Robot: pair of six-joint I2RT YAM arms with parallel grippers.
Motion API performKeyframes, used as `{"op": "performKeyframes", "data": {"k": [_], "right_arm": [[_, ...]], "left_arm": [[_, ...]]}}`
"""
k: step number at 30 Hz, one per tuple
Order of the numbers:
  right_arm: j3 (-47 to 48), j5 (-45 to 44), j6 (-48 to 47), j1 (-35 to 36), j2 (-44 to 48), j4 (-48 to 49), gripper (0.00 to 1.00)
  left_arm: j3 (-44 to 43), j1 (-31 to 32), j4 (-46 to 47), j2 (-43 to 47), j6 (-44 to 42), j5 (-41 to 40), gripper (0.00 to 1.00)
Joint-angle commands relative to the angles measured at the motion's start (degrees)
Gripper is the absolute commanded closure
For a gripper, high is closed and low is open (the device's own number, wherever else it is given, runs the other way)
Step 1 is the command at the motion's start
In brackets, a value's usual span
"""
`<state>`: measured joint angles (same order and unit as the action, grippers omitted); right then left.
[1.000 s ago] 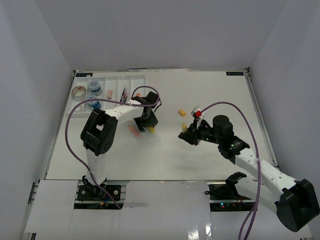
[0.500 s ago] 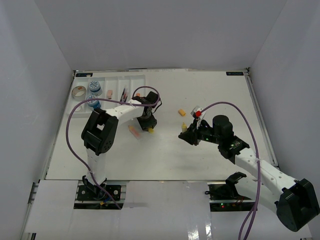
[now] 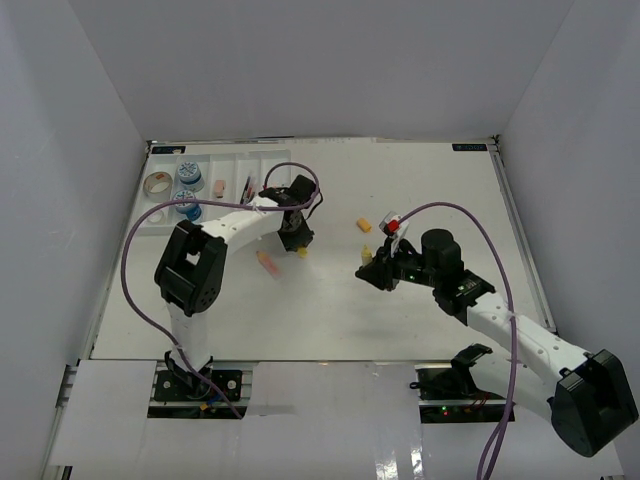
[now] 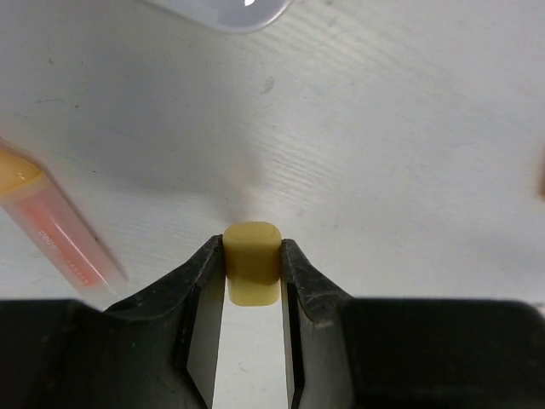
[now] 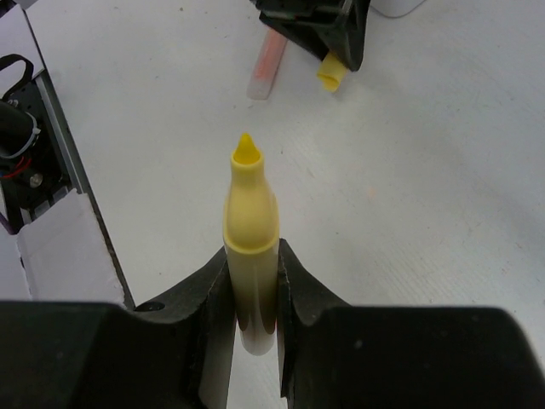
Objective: Sort the stationery into containers
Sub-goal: Pick up the pen cap from the center of the board, then close the pen cap on the pen.
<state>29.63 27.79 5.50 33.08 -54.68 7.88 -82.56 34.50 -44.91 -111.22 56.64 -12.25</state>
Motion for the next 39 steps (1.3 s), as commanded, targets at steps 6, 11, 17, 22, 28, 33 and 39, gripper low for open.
{"op": "performKeyframes", "data": {"k": [6, 11, 17, 22, 28, 33, 39], "right_arm": [[6.7, -0.3, 5.1, 5.1, -7.9, 5.2, 0.92], [10.1, -2.7, 6.5, 7.6, -13.2, 7.4, 0.92], [16.4, -5.0, 7.1, 10.4, -19.8, 8.8, 0.92], [22.0, -4.5, 8.3, 11.1, -25.8, 10.5, 0.92], [26.4, -4.2, 9.2, 11.3, -30.9, 11.7, 0.92], [28.8, -3.2, 9.6, 11.4, -33.5, 12.0, 0.92], [30.8, -2.6, 10.0, 11.4, -35.7, 11.5, 0.92]], "left_arm": [[0.6, 0.0, 10.5, 16.5, -7.7, -4.3, 0.99], [4.0, 0.1, 14.7, 24.9, -13.0, -5.1, 1.0], [8.1, 0.3, 17.8, 32.3, -16.6, -4.1, 1.0], [13.7, 0.4, 23.5, 36.4, -18.8, -3.4, 1.0], [17.6, 0.4, 30.2, 38.9, -20.5, -1.3, 1.0], [19.6, 0.4, 33.1, 40.2, -21.2, 0.1, 1.0], [21.0, 0.4, 35.3, 41.3, -21.4, 2.0, 1.0]]}}
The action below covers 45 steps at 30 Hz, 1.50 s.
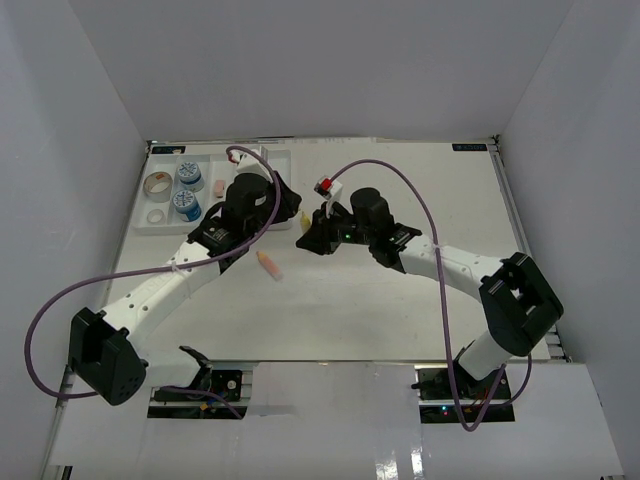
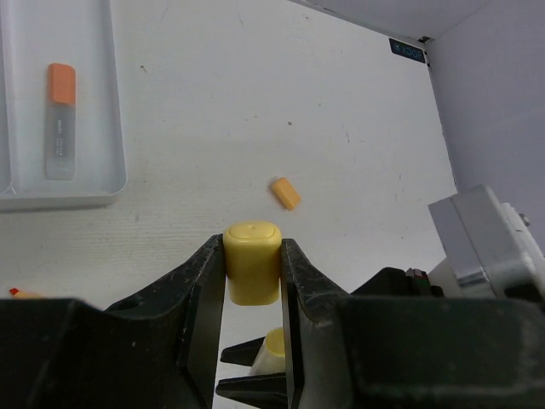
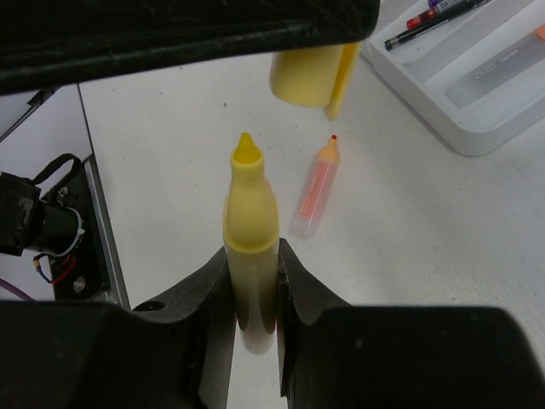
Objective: Sort the stationery into containers
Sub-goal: Close the pen cap on the pen.
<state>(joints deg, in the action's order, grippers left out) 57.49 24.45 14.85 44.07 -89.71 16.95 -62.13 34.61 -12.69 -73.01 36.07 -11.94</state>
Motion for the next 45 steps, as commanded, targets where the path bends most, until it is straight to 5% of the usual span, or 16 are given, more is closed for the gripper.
{"op": "performKeyframes", "data": {"k": [1, 45], "right_arm": [[2.9, 1.0, 0.7, 0.5, -0.7, 2.5, 0.92], [5.2, 0.6, 0.1, 0.1, -2.5, -0.6, 0.92]], "left_arm": [[0.6, 0.3, 3.5, 3.4, -0.9, 1.7, 1.0], [4.6, 0.8, 10.6, 6.5, -6.1, 4.5, 1.0]]}}
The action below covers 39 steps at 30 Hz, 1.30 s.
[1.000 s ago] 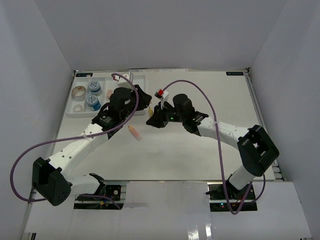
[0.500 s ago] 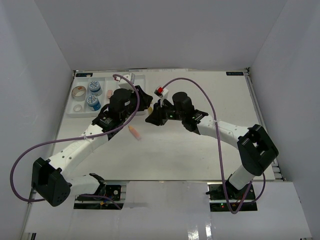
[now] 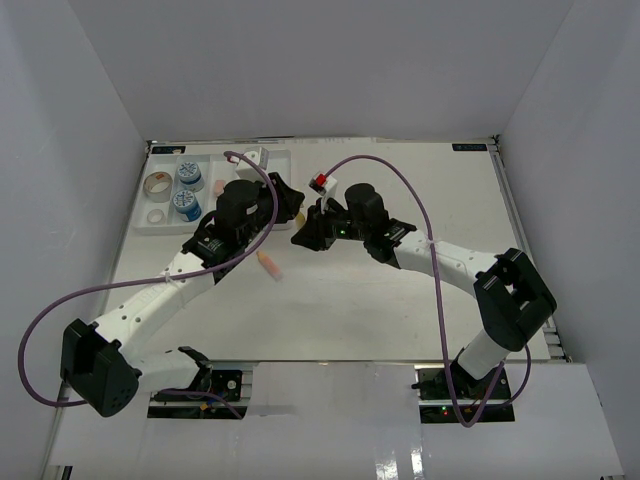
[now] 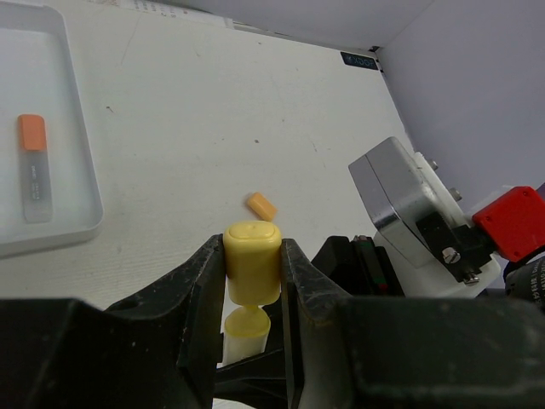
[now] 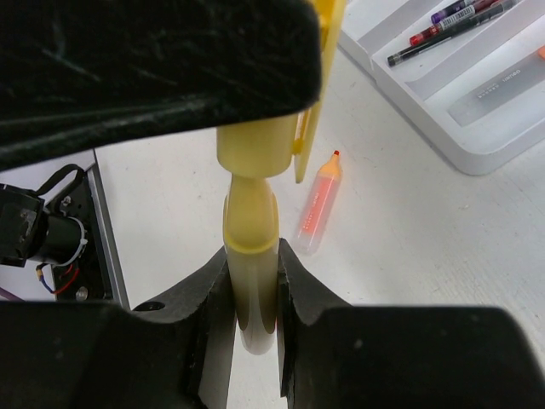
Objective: Sort the stationery into containers
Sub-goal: Close the pen cap on the pen.
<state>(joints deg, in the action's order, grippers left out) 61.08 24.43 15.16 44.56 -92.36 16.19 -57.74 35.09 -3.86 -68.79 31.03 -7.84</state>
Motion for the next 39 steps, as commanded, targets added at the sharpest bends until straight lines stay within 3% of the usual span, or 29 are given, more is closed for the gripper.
{"op": "performKeyframes", "data": {"k": [1, 39], "right_arm": [[1.5, 0.4, -0.1, -0.3, 0.2, 0.2, 0.92], [2.0, 2.3, 0.1, -2.0, 5.1, 1.4, 0.92]], "left_arm": [[0.3, 0.3, 1.7, 2.3, -1.3, 0.4, 1.0], [1.7, 1.0, 3.3, -0.2, -5.4, 2.3, 1.0]]}}
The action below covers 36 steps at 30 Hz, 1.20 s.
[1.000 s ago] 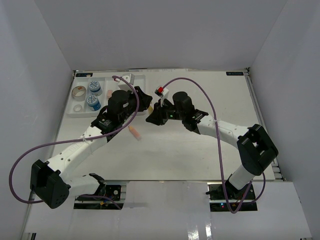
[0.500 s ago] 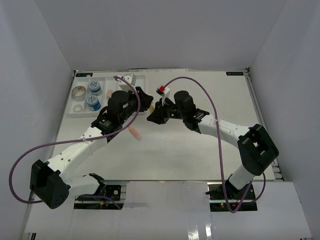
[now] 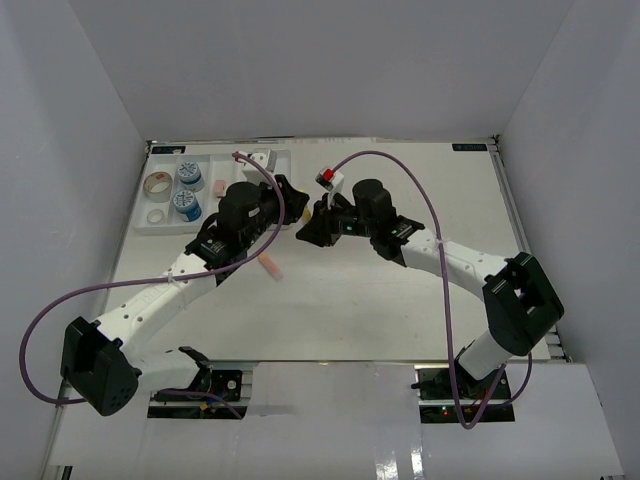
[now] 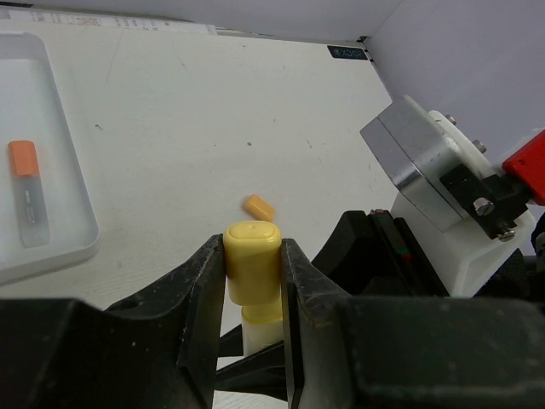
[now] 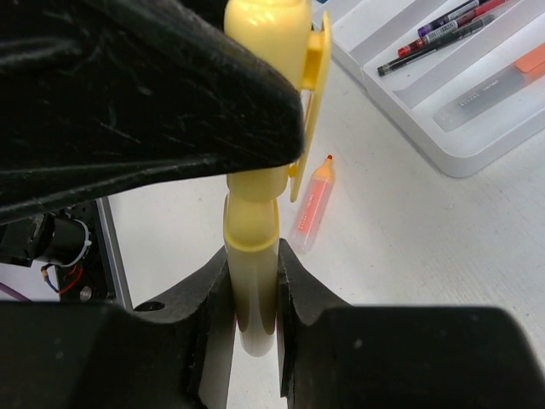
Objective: Sort the stationery into containers
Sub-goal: Close the pen cap on the pen.
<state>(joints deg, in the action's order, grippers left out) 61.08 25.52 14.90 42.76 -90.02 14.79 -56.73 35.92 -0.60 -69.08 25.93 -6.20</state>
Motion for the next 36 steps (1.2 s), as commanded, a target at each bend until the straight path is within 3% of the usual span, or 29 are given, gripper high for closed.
{"op": "performKeyframes", "data": {"k": [1, 20, 36], "right_arm": [[2.0, 1.1, 0.4, -0.2, 2.7, 2.8, 0.92], [4.5, 0.1, -1.8, -1.3, 2.6, 2.9, 0.92], [1.3, 7.7, -4.3, -4.3, 5.6, 7.4, 0.92]], "left_arm": [[0.8, 0.3, 0.1, 0.2, -0.2, 1.0, 1.0], [1.2, 1.9, 0.9, 0.2, -0.3, -1.5, 0.99], [3.4, 1.9, 3.4, 1.8, -0.2, 6.1, 0.96]]}}
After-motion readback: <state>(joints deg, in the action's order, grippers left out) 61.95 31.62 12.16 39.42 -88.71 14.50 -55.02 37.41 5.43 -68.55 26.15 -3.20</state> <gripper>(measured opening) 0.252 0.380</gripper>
